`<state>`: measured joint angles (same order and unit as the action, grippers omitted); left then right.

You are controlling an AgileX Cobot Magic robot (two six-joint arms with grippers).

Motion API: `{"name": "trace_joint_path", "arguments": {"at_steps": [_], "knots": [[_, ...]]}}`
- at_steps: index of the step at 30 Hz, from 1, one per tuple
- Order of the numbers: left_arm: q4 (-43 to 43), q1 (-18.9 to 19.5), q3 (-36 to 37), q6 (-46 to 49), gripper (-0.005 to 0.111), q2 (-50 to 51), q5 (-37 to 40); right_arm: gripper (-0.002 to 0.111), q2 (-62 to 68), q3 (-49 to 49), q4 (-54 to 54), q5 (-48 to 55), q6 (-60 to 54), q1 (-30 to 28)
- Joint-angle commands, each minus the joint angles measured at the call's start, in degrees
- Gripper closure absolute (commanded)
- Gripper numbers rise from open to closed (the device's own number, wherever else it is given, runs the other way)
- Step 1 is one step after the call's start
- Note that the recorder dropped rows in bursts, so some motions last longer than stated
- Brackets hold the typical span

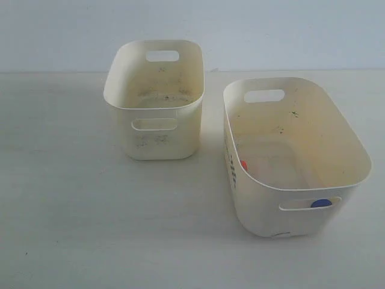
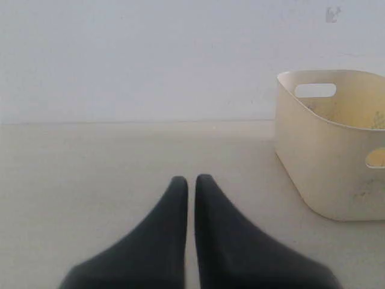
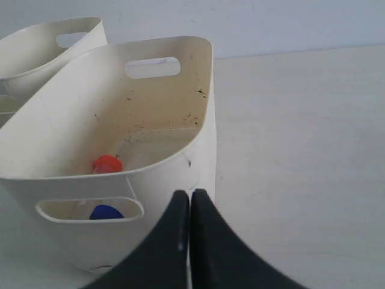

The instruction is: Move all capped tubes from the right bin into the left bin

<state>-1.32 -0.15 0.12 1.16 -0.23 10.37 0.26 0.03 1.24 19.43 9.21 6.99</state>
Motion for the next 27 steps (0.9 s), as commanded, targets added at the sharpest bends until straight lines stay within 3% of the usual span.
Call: {"name": "trace_joint_path", "arguments": {"at_steps": [1, 18, 27], "knots": [[-0.19, -0.41, -0.12, -0.24, 0.103, 0.23, -0.37, 0.108, -0.26, -0.03, -0.48, -0.31, -0.41, -0.18], [-0.19, -0.41, -0.12, -0.24, 0.103, 0.23, -0.37, 0.108, -0.26, -0.03, -0.48, 0.57, -3.19, -0.18], [-0.19, -0.41, -0.12, -0.24, 0.103, 0.23, -0.37, 0.108, -0.26, -0.03, -0.48, -13.56, -3.24, -0.18]]}}
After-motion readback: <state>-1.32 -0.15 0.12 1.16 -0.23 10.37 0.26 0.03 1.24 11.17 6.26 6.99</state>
